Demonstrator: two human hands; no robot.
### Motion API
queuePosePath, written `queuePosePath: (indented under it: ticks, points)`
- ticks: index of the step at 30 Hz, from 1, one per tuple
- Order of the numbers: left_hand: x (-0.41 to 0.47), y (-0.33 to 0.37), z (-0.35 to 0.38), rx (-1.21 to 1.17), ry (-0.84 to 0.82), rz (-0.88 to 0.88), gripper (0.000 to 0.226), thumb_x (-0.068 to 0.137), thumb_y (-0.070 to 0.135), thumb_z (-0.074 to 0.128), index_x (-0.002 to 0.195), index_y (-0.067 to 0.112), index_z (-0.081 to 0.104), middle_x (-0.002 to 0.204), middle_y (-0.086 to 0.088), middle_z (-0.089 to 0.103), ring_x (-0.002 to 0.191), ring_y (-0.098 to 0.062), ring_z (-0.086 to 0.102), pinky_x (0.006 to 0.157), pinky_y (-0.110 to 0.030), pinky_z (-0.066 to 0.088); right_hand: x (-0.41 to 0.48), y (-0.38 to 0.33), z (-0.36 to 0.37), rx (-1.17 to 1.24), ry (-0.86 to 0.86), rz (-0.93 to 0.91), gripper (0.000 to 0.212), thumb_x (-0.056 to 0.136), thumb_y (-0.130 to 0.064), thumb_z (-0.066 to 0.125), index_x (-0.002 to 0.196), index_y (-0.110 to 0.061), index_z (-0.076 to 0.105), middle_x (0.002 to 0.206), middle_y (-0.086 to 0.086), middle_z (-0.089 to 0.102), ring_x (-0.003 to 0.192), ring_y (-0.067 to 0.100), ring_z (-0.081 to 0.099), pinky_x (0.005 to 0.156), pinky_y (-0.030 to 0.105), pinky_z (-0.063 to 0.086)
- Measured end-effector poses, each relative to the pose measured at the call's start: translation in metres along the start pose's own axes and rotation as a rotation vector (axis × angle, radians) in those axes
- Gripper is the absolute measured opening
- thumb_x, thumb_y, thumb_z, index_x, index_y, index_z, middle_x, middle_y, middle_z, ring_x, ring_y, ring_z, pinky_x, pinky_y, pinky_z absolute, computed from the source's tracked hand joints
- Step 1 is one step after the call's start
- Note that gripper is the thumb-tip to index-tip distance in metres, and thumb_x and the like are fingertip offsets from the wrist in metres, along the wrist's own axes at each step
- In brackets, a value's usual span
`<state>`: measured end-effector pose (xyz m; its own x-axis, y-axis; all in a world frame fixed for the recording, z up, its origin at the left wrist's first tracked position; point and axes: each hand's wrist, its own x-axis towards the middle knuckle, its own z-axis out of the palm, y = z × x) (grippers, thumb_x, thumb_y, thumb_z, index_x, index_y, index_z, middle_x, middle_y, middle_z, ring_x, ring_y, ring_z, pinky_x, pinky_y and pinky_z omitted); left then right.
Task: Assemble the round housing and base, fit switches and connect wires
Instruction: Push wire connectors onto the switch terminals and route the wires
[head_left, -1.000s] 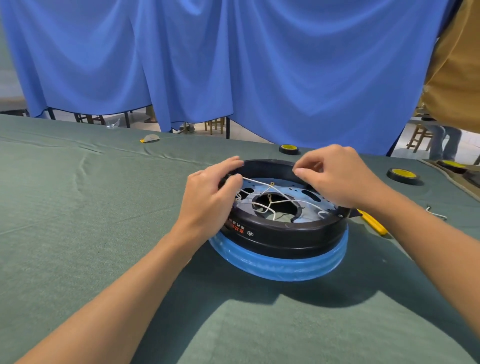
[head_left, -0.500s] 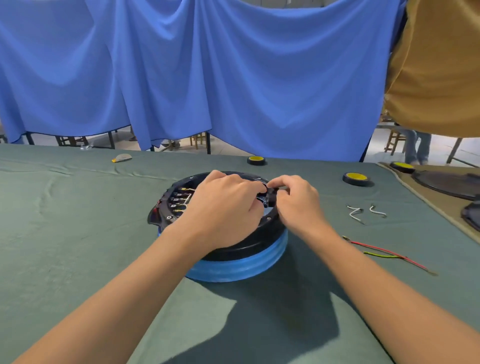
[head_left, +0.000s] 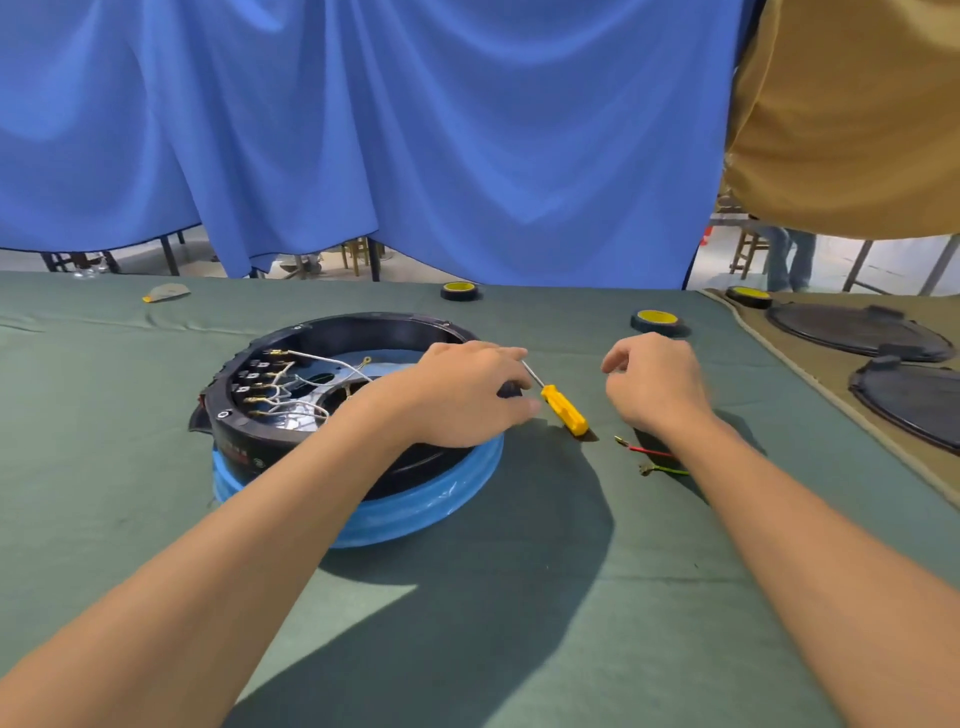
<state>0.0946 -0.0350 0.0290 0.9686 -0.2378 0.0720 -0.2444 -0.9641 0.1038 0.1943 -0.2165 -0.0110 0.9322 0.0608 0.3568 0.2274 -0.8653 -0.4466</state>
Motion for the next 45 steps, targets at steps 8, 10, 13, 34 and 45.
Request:
queuePosePath:
  ticks: [8, 10, 13, 34, 45]
  points:
    - [-0.005, -0.001, -0.002, -0.086, 0.016, 0.034, 0.041, 0.102, 0.042, 0.044, 0.128, 0.016, 0.061, 0.152, 0.004, 0.043, 0.145, -0.011, 0.027, 0.111, -0.034, 0.023, 0.003, 0.008, 0.007, -0.203, -0.015, 0.146, 0.023, 0.087, -0.010, 0.058, 0.108, -0.010, 0.066, 0.114, 0.015, 0.061, 0.105, 0.035, 0.056, 0.082, 0.041, 0.051]
    - [-0.006, 0.000, -0.003, -0.108, 0.025, 0.038, 0.040, 0.102, 0.041, 0.044, 0.128, 0.017, 0.062, 0.145, 0.001, 0.050, 0.138, -0.016, 0.037, 0.109, -0.035, 0.026, 0.004, 0.007, 0.009, -0.154, 0.010, 0.136, 0.023, 0.087, -0.003, 0.059, 0.108, -0.010, 0.066, 0.114, 0.015, 0.062, 0.104, 0.034, 0.058, 0.080, 0.042, 0.051]
    - [-0.007, 0.000, -0.004, -0.118, 0.023, 0.035, 0.039, 0.102, 0.041, 0.046, 0.130, 0.019, 0.061, 0.147, 0.004, 0.049, 0.138, -0.018, 0.039, 0.113, -0.039, 0.027, 0.004, 0.008, 0.014, -0.087, 0.032, 0.117, 0.028, 0.087, 0.003, 0.056, 0.108, -0.012, 0.066, 0.114, 0.015, 0.063, 0.104, 0.033, 0.057, 0.079, 0.040, 0.049]
    - [-0.011, -0.009, -0.017, -1.069, 0.637, -0.307, 0.022, 0.102, 0.021, 0.052, 0.085, 0.028, 0.064, 0.094, 0.001, 0.073, 0.081, -0.010, 0.072, 0.081, -0.026, 0.059, -0.025, -0.077, -0.034, 1.746, -0.529, 0.219, 0.027, 0.086, 0.019, 0.049, 0.106, 0.008, 0.063, 0.099, 0.018, 0.059, 0.078, 0.021, 0.059, 0.072, 0.023, 0.058]
    - [-0.012, -0.012, -0.017, -1.090, 0.733, -0.394, 0.024, 0.099, 0.019, 0.059, 0.076, 0.024, 0.066, 0.073, 0.004, 0.070, 0.051, 0.001, 0.062, 0.074, -0.028, 0.057, -0.027, -0.077, -0.034, 1.579, -0.586, 0.201, 0.022, 0.095, -0.019, 0.058, 0.102, -0.001, 0.069, 0.086, 0.010, 0.072, 0.074, 0.021, 0.069, 0.072, 0.030, 0.059]
